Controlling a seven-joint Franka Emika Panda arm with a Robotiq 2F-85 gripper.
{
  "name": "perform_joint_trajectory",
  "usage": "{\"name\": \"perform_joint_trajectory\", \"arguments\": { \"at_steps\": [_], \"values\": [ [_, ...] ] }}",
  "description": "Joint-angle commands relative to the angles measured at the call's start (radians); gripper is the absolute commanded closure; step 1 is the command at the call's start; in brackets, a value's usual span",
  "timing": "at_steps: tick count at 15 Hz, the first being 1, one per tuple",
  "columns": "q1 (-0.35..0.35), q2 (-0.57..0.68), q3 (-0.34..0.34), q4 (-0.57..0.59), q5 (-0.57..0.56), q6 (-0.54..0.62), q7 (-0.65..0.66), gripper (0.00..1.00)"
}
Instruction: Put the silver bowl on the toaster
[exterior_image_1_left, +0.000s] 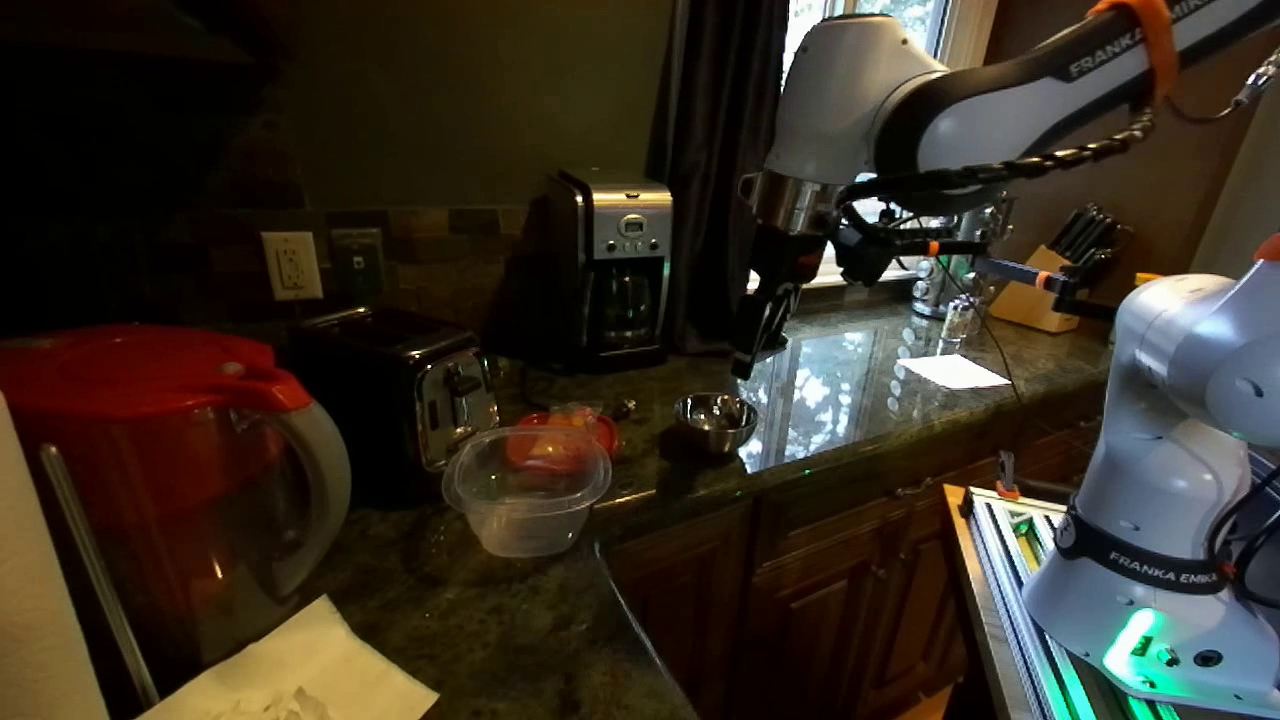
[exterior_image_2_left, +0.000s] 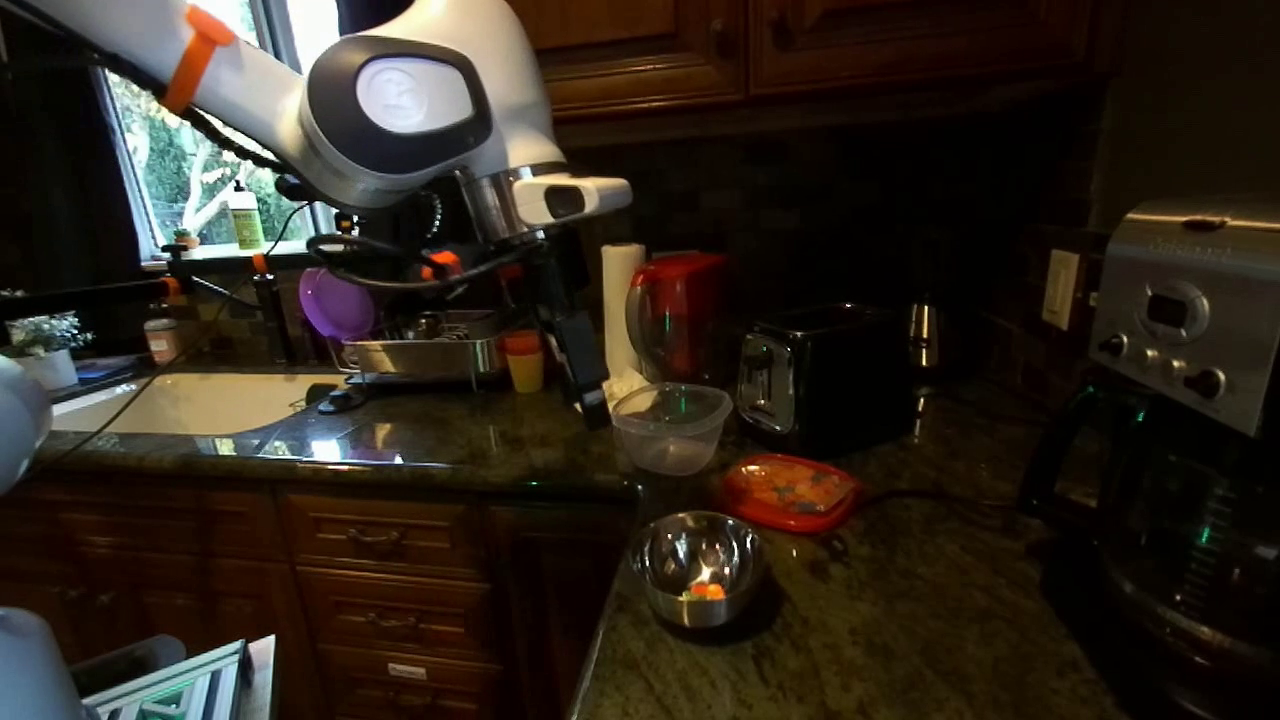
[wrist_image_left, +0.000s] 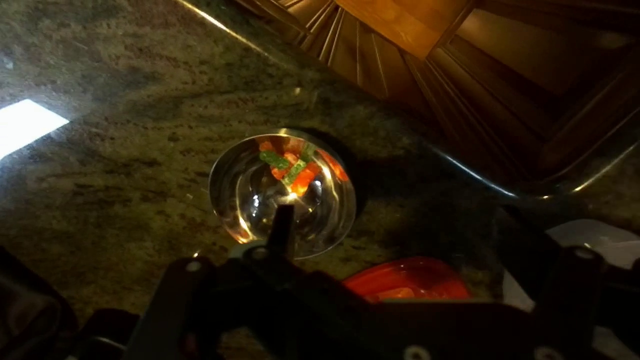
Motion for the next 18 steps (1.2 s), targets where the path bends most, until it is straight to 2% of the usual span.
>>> {"name": "perform_joint_trajectory", "arguments": {
  "at_steps": [1,2,6,14,18],
  "values": [
    [-0.031,0.108,-0.092,0.031,-0.029,0.029,-0.033,0.0],
    [0.006,0.048,-0.081,0.011,-0.012,0.017,-0.024,0.0],
    [-0.016,0.099,-0.11,0.026,-0.019,0.018,-0.034,0.0],
    [-0.055,0.256,-0.261,0.091,0.065,0.036,-0.07,0.0],
    [-0.055,0.348,-0.294,0.106,0.118,0.048,-0.078,0.0]
  ]
}}
